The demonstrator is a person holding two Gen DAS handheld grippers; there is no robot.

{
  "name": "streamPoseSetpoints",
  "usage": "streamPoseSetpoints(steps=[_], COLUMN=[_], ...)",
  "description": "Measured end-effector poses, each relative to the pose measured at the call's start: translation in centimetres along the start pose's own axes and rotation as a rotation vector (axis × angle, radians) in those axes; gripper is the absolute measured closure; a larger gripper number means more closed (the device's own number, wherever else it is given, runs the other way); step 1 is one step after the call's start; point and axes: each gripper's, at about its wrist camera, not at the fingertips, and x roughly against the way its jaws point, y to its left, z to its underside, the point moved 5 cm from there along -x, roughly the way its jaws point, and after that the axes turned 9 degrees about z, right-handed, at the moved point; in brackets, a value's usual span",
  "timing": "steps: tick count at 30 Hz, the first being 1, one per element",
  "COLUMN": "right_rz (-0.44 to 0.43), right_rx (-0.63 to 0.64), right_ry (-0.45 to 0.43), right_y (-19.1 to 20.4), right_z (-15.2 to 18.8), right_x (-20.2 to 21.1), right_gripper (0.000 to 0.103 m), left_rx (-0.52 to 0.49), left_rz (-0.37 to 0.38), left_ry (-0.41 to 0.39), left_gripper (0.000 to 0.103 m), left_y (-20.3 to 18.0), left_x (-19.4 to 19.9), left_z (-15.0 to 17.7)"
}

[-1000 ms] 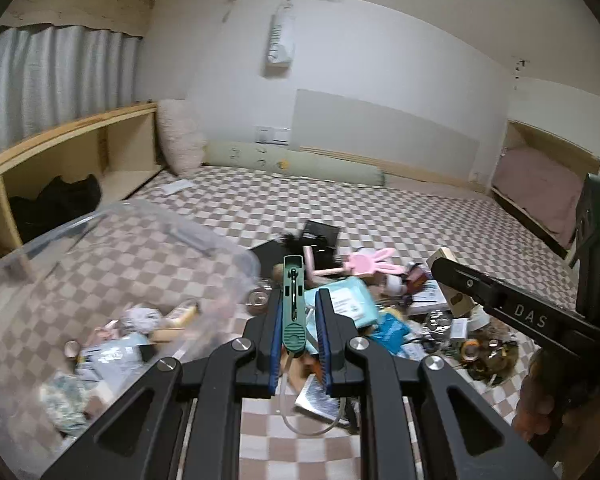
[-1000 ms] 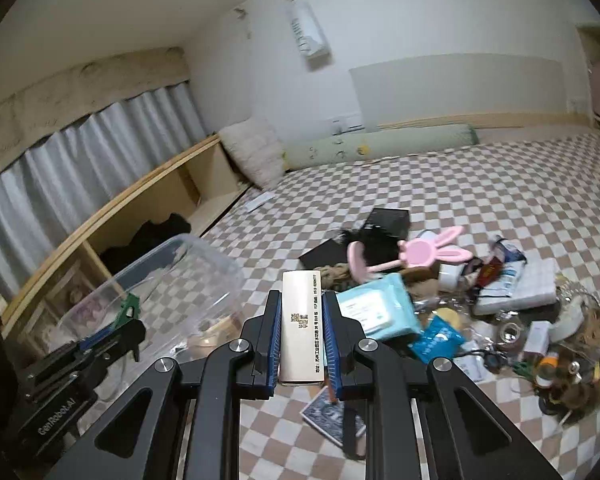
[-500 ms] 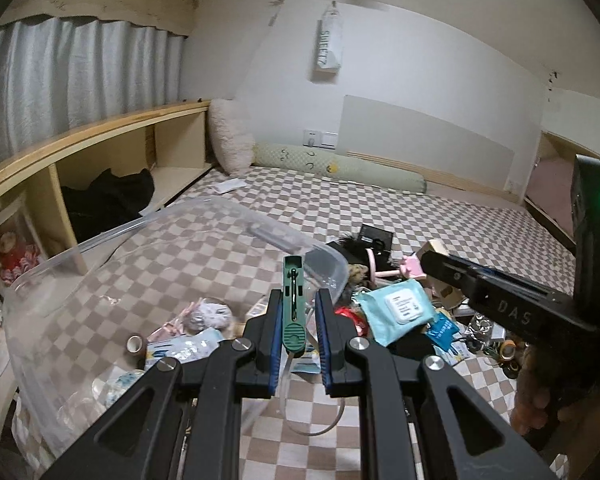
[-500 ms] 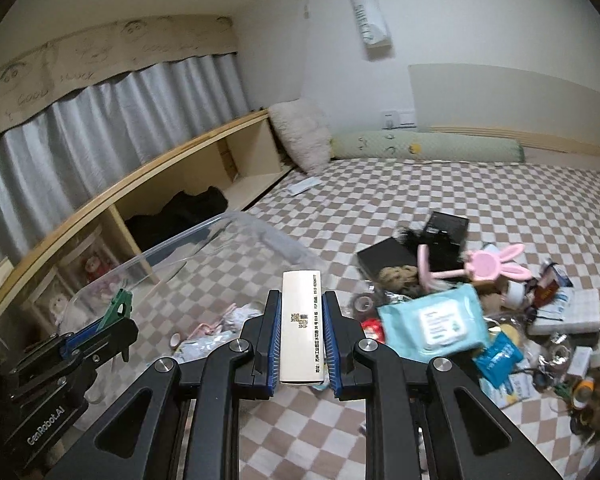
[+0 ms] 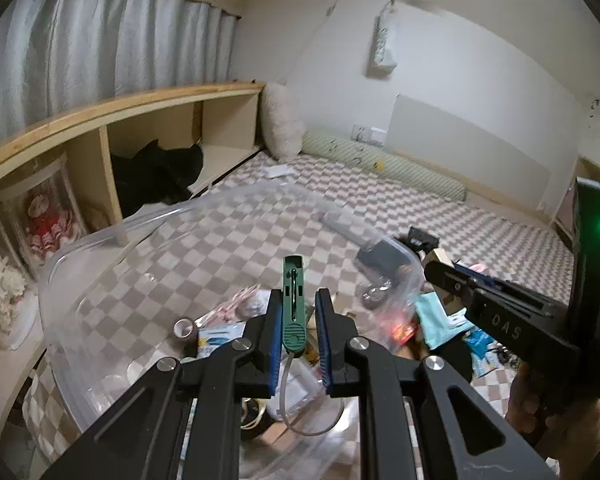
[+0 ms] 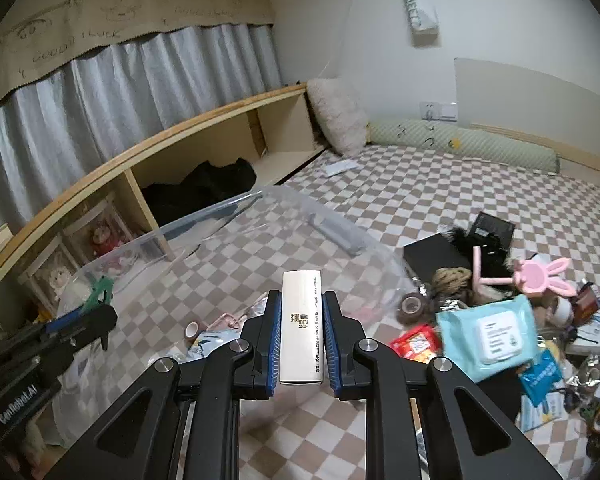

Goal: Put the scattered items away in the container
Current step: 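Lower the white box and green clipper over the clear plastic box, then open both grippers to drop the white box and green clipper inside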

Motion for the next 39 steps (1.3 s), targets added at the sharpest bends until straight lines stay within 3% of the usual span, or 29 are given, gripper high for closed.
streamPoseSetpoints(steps=[10,20,39], right_rz=[-0.035,-0.039,-0.078], right_rx=[0.031,0.078,0.011], right_ry=[0.090,0.149,0.158], right_y=[2.5,4.6,4.1], right_z=[1.3,1.9,1.5], right_x=[-3.1,-4.6,-4.8], right_gripper=[0.083,0.083,0.083], left_rx=[0.051,0.119,0.116], left_rz=[-0.058,-0.066,-0.064], left_ry=[0.044,0.116,0.145], left_gripper=[0.087,0.087,0.087], left_y=[2.8,4.6,5.0], left_x=[-0.5,-1.6,-2.6], left_z=[0.8,2.0,2.3])
